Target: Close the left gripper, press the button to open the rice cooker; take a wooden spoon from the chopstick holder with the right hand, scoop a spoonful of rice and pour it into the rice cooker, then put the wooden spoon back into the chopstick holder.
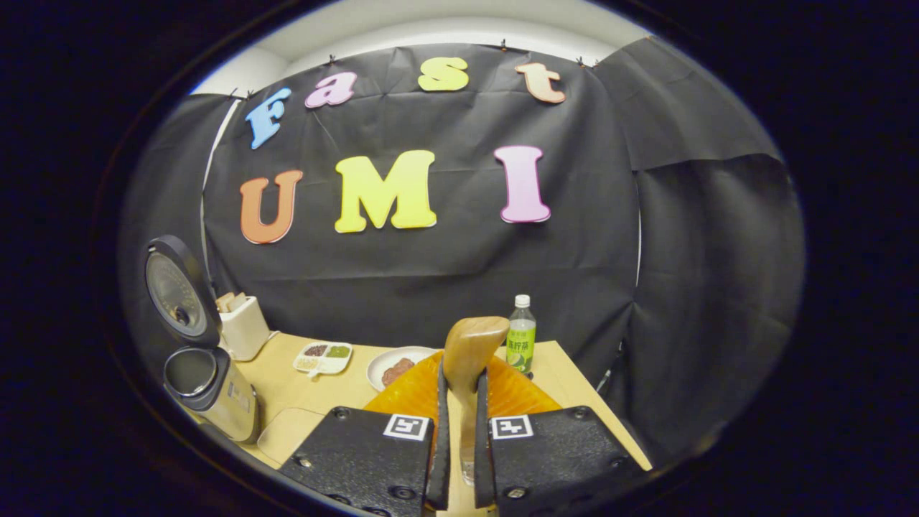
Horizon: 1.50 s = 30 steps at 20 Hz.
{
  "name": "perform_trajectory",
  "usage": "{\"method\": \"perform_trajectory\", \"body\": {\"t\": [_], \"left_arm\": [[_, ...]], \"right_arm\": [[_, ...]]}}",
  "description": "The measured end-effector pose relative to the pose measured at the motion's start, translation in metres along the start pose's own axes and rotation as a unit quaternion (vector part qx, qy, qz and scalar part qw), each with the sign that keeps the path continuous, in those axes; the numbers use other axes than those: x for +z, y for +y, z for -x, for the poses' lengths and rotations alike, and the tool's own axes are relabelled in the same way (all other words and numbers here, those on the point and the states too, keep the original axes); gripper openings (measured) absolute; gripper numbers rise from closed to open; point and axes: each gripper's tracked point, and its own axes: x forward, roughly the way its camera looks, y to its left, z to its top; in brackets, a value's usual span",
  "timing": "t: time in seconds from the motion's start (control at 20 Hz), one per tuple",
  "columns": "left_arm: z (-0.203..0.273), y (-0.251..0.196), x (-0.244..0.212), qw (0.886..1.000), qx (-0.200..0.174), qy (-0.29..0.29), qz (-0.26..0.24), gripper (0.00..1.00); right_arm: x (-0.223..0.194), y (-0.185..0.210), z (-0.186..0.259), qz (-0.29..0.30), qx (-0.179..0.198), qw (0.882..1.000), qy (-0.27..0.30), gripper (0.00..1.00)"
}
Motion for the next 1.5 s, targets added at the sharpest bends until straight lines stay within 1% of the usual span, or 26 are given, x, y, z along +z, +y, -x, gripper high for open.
{"method": "perform_trajectory", "body": {"t": [0.15,0.25,0.5,0.65,0.7,0.75,0.8,0.9,0.95,1.0,1.05,1.2,1.25,1.3,1.4,1.45,1.5], "left_arm": [[-0.003,0.002,0.002,1.0,0.004,0.0,-0.002,0.94],[-0.003,0.001,0.0,1.0,0.009,-0.001,-0.001,0.94],[-0.007,-0.015,-0.002,1.0,0.0,0.007,-0.014,0.94],[-0.007,-0.02,0.005,1.0,0.002,-0.002,-0.029,0.94],[-0.007,-0.024,0.006,0.999,-0.003,-0.004,-0.035,0.94],[-0.007,-0.027,0.002,0.999,-0.006,-0.002,-0.032,0.94],[-0.009,-0.025,-0.002,1.0,-0.002,0.003,-0.025,0.94],[-0.014,-0.023,-0.006,1.0,0.008,0.01,-0.017,0.94],[-0.016,-0.027,-0.008,1.0,0.007,0.014,-0.016,0.94],[-0.018,-0.028,-0.01,1.0,0.006,0.018,-0.014,0.94],[-0.02,-0.028,-0.012,1.0,0.006,0.021,-0.011,0.94],[-0.025,-0.03,-0.018,1.0,0.008,0.027,0.0,0.94],[-0.029,-0.03,-0.021,0.999,0.009,0.034,0.002,0.94],[-0.032,-0.028,-0.023,0.999,0.014,0.039,0.001,0.94],[-0.039,-0.024,-0.022,0.999,0.026,0.047,-0.008,0.95],[-0.042,-0.021,-0.018,0.998,0.034,0.048,-0.011,0.95],[-0.043,-0.019,-0.012,0.998,0.04,0.047,-0.014,0.95]], "right_arm": [[-0.012,-0.008,-0.004,-0.015,-0.001,1.0,0.008,0.19],[-0.021,-0.008,-0.006,-0.036,0.007,0.999,0.015,0.2],[-0.045,-0.011,-0.018,-0.072,0.017,0.997,0.038,0.2],[-0.051,-0.008,-0.02,-0.092,0.031,0.994,0.051,0.26],[-0.046,-0.014,-0.018,-0.093,0.023,0.995,0.039,0.29],[-0.039,-0.017,-0.019,-0.089,0.017,0.996,0.023,0.48],[-0.034,-0.019,-0.014,-0.081,0.011,0.997,0.012,0.59],[-0.019,-0.023,-0.001,-0.065,0.002,0.998,-0.01,0.85],[-0.01,-0.024,0.006,-0.059,0.0,0.998,-0.023,0.91],[0.001,-0.022,0.018,-0.058,0.003,0.998,-0.037,0.92],[0.01,-0.021,0.028,-0.055,0.002,0.997,-0.048,0.96],[0.032,-0.015,0.069,-0.049,0.005,0.995,-0.081,0.95],[0.036,-0.016,0.084,-0.044,-0.003,0.995,-0.088,0.95],[0.041,-0.018,0.1,-0.036,-0.013,0.995,-0.097,0.97],[0.049,-0.013,0.137,-0.017,-0.018,0.993,-0.115,0.98],[0.056,-0.006,0.15,-0.009,-0.013,0.992,-0.128,0.94],[0.061,0.0,0.169,-0.003,-0.005,0.99,-0.14,0.97]]}}
